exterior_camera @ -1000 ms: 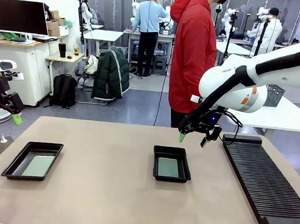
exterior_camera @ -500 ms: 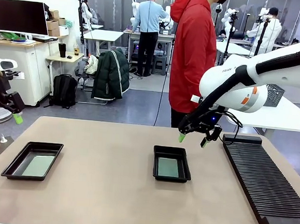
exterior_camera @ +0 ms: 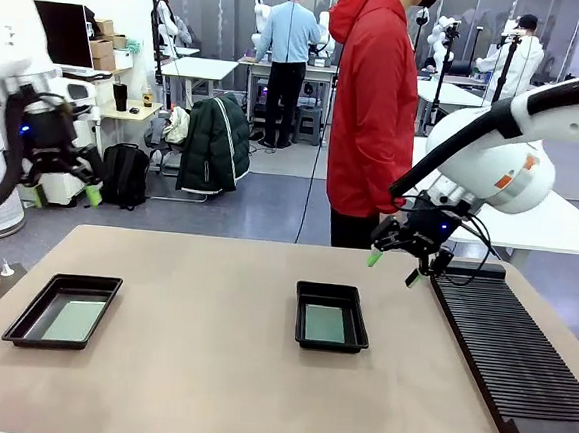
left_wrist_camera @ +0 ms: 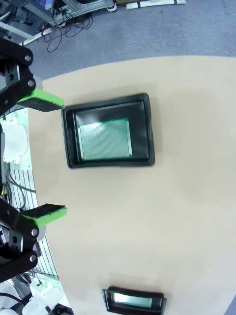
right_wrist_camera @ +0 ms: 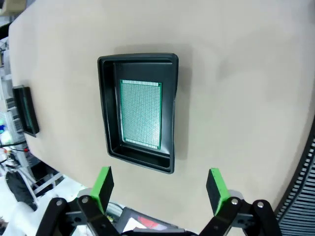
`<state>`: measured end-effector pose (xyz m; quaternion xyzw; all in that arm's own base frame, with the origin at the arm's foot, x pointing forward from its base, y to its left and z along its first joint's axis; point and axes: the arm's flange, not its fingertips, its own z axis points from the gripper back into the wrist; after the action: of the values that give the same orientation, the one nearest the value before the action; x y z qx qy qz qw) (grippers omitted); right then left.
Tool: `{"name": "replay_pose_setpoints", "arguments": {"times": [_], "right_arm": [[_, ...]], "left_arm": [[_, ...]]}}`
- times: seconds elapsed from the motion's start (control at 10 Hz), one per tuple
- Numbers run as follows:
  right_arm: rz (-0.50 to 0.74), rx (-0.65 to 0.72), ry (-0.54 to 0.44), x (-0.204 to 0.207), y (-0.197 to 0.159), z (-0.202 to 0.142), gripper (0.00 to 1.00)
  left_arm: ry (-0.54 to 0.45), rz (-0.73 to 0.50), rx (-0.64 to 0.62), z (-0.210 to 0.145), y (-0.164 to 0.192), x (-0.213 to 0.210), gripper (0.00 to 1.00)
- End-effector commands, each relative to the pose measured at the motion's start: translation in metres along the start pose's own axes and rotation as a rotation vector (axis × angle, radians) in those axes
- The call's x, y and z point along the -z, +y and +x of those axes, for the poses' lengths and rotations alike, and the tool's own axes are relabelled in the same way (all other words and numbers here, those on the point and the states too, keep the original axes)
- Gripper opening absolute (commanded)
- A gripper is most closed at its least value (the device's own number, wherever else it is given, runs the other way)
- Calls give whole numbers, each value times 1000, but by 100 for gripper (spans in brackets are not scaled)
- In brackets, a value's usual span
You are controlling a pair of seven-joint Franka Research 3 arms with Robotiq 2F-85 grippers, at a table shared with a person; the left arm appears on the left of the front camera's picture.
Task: Inspect and transfer BCBs to ESD trays.
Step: Pick up the ESD tray and place it on the left side of the table.
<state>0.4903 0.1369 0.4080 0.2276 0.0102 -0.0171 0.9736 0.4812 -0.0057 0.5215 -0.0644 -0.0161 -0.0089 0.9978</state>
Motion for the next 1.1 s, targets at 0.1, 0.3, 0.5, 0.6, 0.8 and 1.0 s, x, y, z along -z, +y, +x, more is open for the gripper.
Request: {"name": "replay_pose_setpoints", "arguments": {"times": [0.1, 0.3, 0.5, 0.6, 0.8, 1.0], "right_arm": [[116, 38, 21, -16, -30, 4, 100], [191, 64, 42, -19, -54, 10, 100], [264, 18, 67, -21, -73, 11, 100], [296, -20, 76, -23, -82, 8, 100], [319, -59, 52, -23, -100, 6, 100], [353, -89, 40, -20, -114, 7, 100]], "left_arm": [[27, 17, -16, 26, -53, 1, 100], [26, 35, -26, 40, -99, 12, 100], [45, 29, -29, 52, -140, 29, 100], [51, 23, -32, 55, -158, 38, 100], [61, 27, -40, 66, -190, 62, 100], [59, 15, -58, 76, -215, 85, 100]]}}
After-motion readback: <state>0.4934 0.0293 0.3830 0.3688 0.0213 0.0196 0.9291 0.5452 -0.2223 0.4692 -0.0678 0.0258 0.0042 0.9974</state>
